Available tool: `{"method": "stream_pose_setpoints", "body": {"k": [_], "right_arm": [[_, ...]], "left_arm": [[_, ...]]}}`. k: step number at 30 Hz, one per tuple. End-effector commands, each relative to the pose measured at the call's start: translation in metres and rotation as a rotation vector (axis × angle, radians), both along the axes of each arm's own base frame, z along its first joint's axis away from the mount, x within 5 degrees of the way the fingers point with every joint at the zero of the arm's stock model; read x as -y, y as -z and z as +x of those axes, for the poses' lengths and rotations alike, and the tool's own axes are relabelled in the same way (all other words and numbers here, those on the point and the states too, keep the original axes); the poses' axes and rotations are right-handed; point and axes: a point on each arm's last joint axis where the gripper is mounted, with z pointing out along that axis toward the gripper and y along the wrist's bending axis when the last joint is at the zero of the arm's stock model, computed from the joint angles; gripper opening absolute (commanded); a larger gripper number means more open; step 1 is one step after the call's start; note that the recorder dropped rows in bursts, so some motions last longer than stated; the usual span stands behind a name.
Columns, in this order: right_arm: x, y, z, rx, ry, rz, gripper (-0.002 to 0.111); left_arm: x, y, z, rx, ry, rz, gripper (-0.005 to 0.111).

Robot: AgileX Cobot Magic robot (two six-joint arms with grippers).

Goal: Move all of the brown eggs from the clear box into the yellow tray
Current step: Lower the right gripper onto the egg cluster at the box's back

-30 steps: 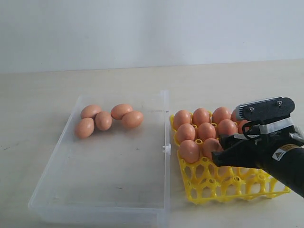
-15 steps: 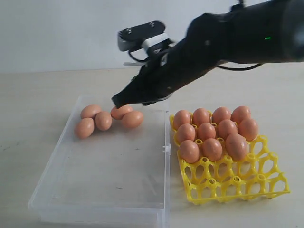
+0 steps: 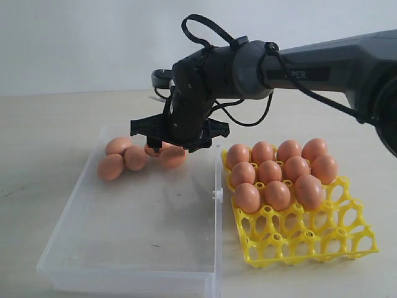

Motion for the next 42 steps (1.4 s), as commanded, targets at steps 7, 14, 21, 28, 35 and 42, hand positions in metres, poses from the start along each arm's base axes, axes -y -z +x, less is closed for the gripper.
{"method": "stream_pose_setpoints", "body": {"k": [7, 14, 21, 28, 35, 42], "right_arm": [[0.001, 0.016, 0.012, 0.002, 0.162, 0.065, 0.065], [-0.003, 0.033, 0.011, -0.05, 0.196, 0.109, 0.064], [-0.004, 0.032, 0.011, -0.049, 0.191, 0.11, 0.034], [0.0, 0.007, 0.01, 0.029, 0.052, 0.032, 0.0], [0.014, -0.049, -0.004, 0.195, -0.213, -0.124, 0.0], [0.066, -0.075, -0.04, 0.156, -0.281, -0.3, 0.0]], "left_arm": [[0.0, -0.002, 0.0, 0.019, 0.005, -0.006, 0.0], [0.0, -0.002, 0.0, 0.019, 0.005, -0.006, 0.0], [0.0, -0.002, 0.0, 0.019, 0.005, -0.006, 0.0], [0.0, -0.002, 0.0, 0.019, 0.005, -0.006, 0.0], [0.0, -0.002, 0.0, 0.019, 0.005, -0.006, 0.0], [0.0, -0.002, 0.0, 0.019, 0.005, -0.006, 0.0]]}}
